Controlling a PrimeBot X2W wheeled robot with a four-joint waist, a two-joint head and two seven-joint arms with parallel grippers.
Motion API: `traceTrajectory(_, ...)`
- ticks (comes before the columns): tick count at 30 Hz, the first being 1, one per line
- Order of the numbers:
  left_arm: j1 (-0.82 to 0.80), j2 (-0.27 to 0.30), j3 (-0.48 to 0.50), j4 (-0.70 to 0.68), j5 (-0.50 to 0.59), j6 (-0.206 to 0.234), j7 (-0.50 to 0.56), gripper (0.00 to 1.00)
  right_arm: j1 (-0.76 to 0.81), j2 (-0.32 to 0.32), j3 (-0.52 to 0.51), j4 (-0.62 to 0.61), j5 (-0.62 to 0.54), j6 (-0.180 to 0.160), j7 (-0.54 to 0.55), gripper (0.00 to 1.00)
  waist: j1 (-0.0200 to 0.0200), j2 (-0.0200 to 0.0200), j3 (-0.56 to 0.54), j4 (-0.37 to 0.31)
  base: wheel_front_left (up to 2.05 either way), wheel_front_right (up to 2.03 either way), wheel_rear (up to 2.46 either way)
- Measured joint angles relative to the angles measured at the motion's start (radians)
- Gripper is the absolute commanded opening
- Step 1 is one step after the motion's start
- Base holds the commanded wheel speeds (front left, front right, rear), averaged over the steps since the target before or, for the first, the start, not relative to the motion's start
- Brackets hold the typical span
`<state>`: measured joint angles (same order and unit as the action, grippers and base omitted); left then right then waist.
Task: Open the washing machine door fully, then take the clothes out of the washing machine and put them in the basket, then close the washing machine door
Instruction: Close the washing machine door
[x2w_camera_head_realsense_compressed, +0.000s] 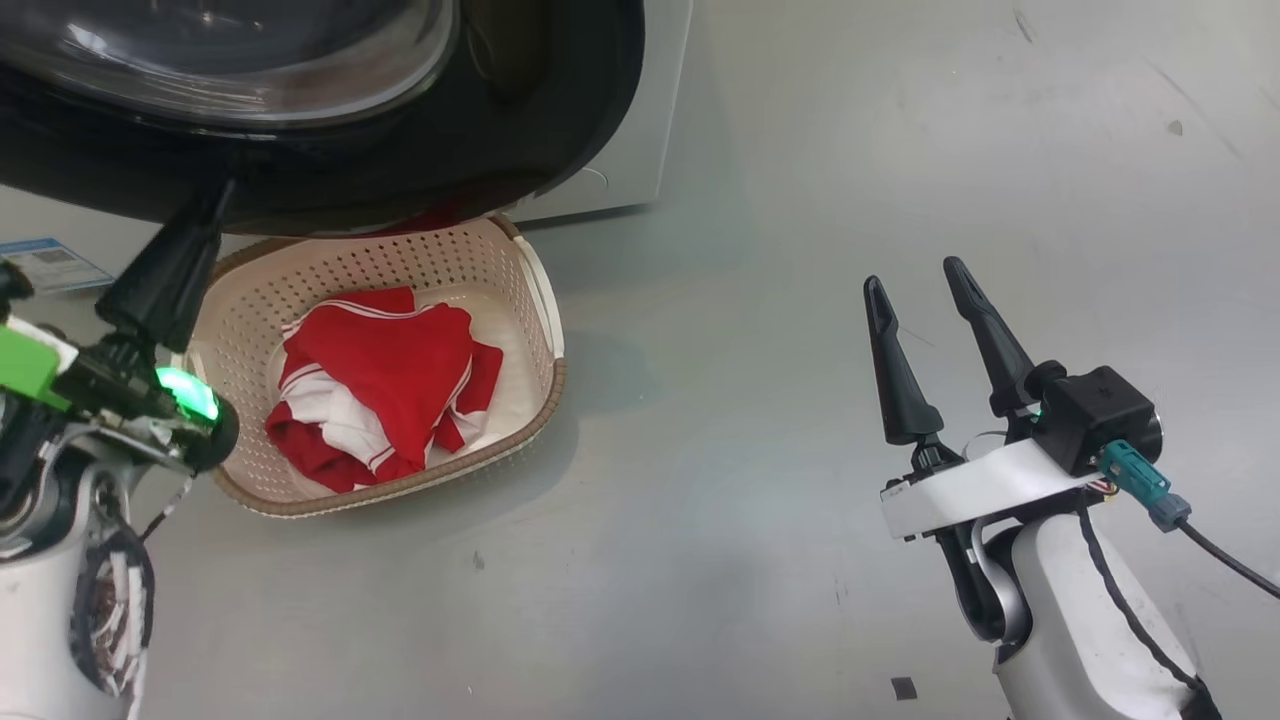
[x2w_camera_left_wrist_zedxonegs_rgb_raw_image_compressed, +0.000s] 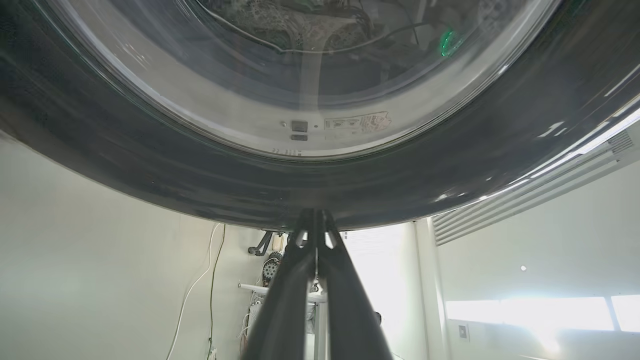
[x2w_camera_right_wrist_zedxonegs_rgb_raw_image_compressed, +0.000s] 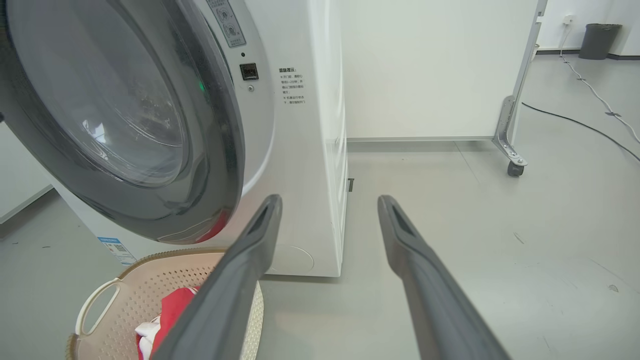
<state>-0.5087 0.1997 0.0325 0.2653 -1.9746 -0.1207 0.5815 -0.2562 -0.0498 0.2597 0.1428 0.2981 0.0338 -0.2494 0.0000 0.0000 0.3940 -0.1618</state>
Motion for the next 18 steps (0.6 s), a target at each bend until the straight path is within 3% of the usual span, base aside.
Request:
traceTrajectory(1,0.021,-0.001,0.005,-0.005,0.013,0.000,-0.008,0.18,0.004,0.000,0.000,0.005,-0.001,0.000,0.000,1.00,0.0000,0.0000,-0.008,0.004,0.00,0.00,0.00)
traceTrajectory(2,0.043,-0.005,0.018,-0.013,0.012,0.000,-0.012,0.38,0.007,0.000,0.000,0.009,-0.001,0.000,-0.002,1.00,0.0000,0.0000,-0.017,0.008,0.00,0.00,0.00)
traceTrajectory(4,0.082,-0.023,0.048,-0.041,0.011,0.000,-0.025,1.00,0.017,0.000,-0.001,0.012,-0.002,0.001,-0.003,1.00,0.0000,0.0000,-0.035,0.015,0.00,0.00,0.00)
traceTrajectory(14,0.263,-0.112,0.121,-0.174,0.031,0.000,-0.066,1.00,0.073,0.000,-0.006,0.037,-0.002,0.009,-0.003,1.00,0.0000,0.0000,-0.121,0.045,0.00,0.00,0.00)
traceTrajectory(18,0.342,-0.135,0.171,-0.193,0.118,0.000,-0.152,1.00,0.092,0.000,-0.010,0.043,-0.002,0.009,-0.003,1.00,0.0000,0.0000,-0.154,0.055,0.00,0.00,0.00)
